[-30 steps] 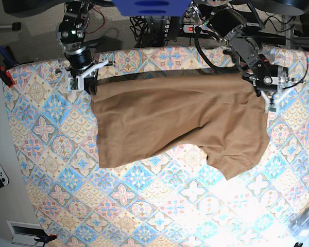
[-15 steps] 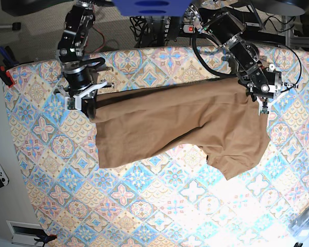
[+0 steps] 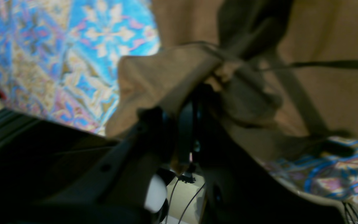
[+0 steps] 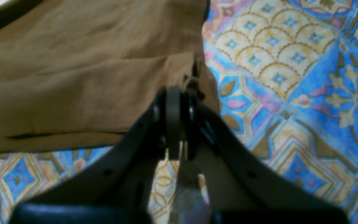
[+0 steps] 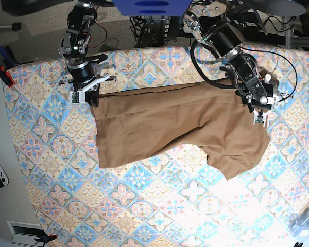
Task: Layout the t-shirt on the table in an organized manner, then fold the t-shirt properly
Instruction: 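Raise the held shirt edge with both grippers and shift it sideways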
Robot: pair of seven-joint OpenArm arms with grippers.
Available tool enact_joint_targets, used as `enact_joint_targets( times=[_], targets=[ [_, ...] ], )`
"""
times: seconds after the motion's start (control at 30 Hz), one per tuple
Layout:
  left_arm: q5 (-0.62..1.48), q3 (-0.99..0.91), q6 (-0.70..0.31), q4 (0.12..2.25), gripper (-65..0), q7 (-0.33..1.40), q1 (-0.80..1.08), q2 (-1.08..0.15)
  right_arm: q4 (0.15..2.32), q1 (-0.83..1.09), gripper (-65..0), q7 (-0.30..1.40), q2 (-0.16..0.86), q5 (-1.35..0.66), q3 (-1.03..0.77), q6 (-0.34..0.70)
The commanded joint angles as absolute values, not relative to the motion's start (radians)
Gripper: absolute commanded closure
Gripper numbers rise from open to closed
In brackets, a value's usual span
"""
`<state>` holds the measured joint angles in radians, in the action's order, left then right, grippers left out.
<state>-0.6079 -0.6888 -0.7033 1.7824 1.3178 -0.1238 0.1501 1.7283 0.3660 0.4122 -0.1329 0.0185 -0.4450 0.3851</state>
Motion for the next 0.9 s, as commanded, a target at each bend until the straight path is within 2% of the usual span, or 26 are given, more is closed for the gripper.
enact_joint_targets(
  times=[0.0,0.23,0.47,0.5,0.7,0.8,0.87],
  targets=[
    [-0.619,-0.685,-0.698,1.787,0.0,1.319,-0.137,0.142,1.742,0.363,0.0,0.384,-0.133,0.004,-0.444,0.389],
    [-0.559,-0.822,-0.698,1.774,0.0,1.317,-0.17,0.081,1.722,0.361,0.0,0.386,-0.133,0.004,-0.446,0.389],
    [-0.524,-0.822,-0.698,1.762,0.0,1.317,-0.148,0.064,1.701,0.295,0.0,0.386,-0.131,0.005,-0.449,0.389],
    [-0.524,-0.822,-0.698,1.762,-1.8,1.317,-0.148,0.064,1.701,0.291,-0.6,0.386,-0.131,0.005,-0.45,0.389],
    [-0.524,-0.822,-0.698,1.764,-35.4,1.317,-0.148,0.065,1.718,0.294,-23.6,0.387,-0.096,0.008,-0.441,0.389],
    [-0.522,-0.82,-0.698,1.764,-46.2,1.317,-0.151,0.065,1.736,0.289,-30.7,0.386,-0.077,0.007,-0.444,0.389],
    [-0.515,-0.82,-0.698,1.768,-49.4,1.317,-0.153,0.065,1.744,0.289,-32.6,0.383,-0.077,0.007,-0.447,0.389]
  ],
)
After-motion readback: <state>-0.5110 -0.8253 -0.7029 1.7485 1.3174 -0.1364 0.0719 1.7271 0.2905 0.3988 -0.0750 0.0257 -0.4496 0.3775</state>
